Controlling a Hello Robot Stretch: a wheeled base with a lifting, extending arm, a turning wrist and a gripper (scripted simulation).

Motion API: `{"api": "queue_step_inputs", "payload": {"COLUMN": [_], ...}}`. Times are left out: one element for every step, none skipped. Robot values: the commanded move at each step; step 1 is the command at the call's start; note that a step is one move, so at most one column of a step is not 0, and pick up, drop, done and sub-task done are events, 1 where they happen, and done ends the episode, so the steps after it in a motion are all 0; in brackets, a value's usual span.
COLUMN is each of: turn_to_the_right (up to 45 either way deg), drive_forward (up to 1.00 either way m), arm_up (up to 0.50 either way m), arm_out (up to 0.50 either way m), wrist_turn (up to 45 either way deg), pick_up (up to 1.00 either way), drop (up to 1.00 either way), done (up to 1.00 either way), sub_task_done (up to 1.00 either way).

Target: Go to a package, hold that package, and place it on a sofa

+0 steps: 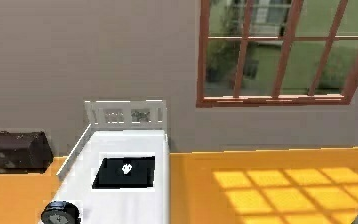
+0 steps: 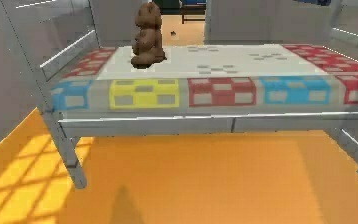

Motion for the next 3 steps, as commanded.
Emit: {"api": "queue_step_inputs", "payload": {"turn_to_the_right": [-45.0,-3.0,45.0], "drive_forward": [0.00,0.00,0.00], "arm_up": [0.00,0.00,0.00], "arm_out": [0.00,0.00,0.00], "wrist_turn": [0.0,0.0,0.0], "pick_up": [0.00,0.00,0.00], "drop": [0.00,0.00,0.00], "done": [0.00,0.00,0.00], "sub_task_done": [0.00,0.00,0.00]}}
